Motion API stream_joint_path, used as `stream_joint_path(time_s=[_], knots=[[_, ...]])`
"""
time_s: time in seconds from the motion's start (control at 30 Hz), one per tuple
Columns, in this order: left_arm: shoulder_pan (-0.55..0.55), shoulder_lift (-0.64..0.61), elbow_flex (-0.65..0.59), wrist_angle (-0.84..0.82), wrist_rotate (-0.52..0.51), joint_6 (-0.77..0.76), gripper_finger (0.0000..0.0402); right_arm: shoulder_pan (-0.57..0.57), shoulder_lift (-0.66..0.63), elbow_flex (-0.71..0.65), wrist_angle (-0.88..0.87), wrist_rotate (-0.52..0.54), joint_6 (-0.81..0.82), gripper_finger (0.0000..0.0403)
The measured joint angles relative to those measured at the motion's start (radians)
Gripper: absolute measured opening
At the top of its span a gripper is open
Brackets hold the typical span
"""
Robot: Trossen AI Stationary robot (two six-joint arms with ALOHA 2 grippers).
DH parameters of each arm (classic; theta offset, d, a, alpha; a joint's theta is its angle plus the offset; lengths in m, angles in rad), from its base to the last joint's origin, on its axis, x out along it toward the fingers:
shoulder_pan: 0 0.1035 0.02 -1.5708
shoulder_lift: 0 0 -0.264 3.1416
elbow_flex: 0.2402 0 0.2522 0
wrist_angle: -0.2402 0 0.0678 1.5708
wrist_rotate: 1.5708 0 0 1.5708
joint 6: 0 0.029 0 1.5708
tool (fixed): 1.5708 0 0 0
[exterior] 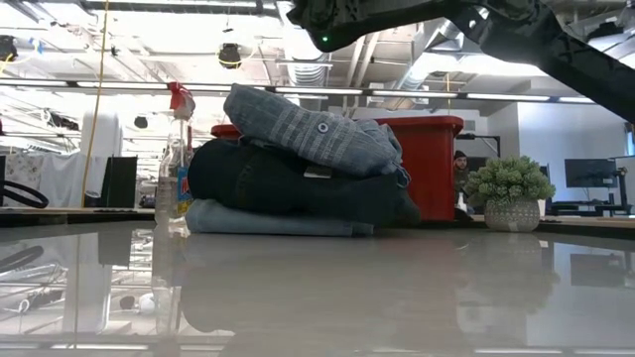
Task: Fold Laundry from Bin
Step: Stack the black underwear on top of the blue long sleeve
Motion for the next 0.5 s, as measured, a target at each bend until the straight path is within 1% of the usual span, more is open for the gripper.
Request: stream_joint_path(time_s=[0.23,0.37,0.5], knots=[[0.028,0.000,0.000,0.060,0.010,-0.004,0.0312,0.001,0.000,0.000,0.014,-0.022,0.029,0.0019],[0.050,0.009,0.000,0.064,0.012,-0.005,0.0312,0.002,0.000,0.000,0.014,-0.025,0.038,0.0019],[0.077,0.040,0.000,0.075,0.078,-0.017,0.0307,0.003,0.001,0.000,0.017,-0.033,0.055,0.0019]])
